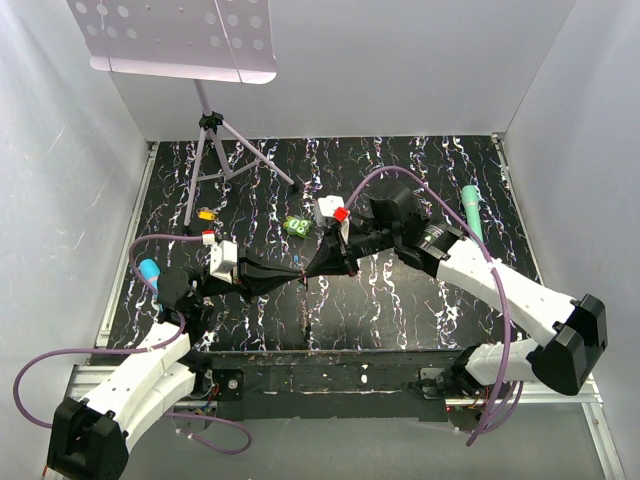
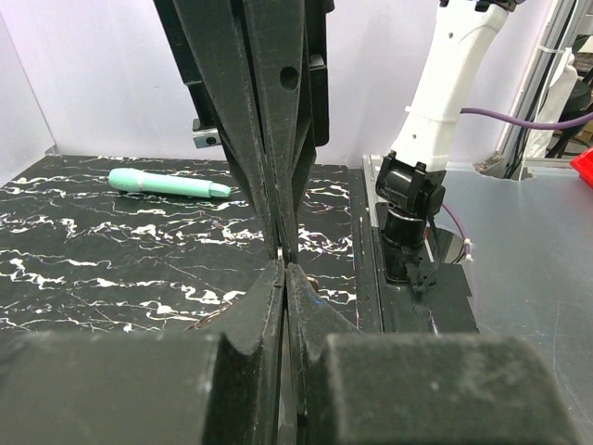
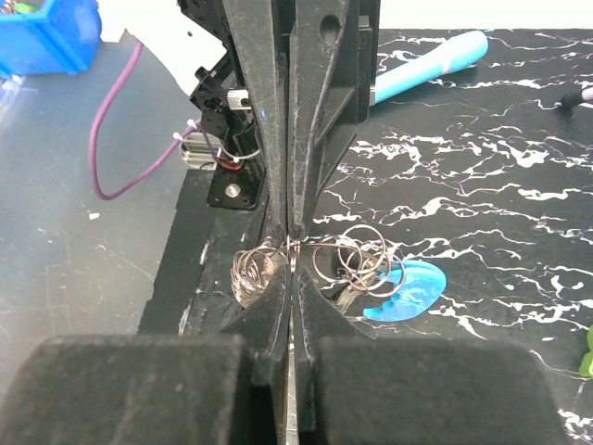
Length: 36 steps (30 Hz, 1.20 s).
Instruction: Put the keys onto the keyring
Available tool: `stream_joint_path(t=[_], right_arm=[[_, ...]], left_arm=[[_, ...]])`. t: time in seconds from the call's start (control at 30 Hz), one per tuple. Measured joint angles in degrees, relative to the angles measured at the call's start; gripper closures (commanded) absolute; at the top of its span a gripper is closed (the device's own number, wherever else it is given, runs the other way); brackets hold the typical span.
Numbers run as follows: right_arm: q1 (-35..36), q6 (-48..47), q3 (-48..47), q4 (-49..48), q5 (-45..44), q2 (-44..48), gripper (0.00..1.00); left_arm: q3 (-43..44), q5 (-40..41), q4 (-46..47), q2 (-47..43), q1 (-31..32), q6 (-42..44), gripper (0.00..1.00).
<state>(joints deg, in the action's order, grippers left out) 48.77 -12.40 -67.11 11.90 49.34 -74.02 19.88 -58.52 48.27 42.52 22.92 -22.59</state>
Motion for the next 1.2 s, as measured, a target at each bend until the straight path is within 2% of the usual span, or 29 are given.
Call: stream_joint_path(t=[0.67, 1.07, 1.2], right_arm=[[-3.1, 12.5, -0.6, -4.3, 8.0, -4.3, 0.99], [-3.3, 15.5, -0.6, -6.0, 8.7, -5.1, 0.99], [-3.3, 16.1, -0.6, -6.1, 8.7, -5.1, 0.74]], left_arm=[[0.0, 1.3, 3.2, 0.0, -0.6, -1.9, 1.00], [0.0, 2.6, 3.5, 0.0, -0.7, -2.6, 1.00], [0.0, 3.0, 3.4, 0.0, -0.7, -2.8, 1.00]])
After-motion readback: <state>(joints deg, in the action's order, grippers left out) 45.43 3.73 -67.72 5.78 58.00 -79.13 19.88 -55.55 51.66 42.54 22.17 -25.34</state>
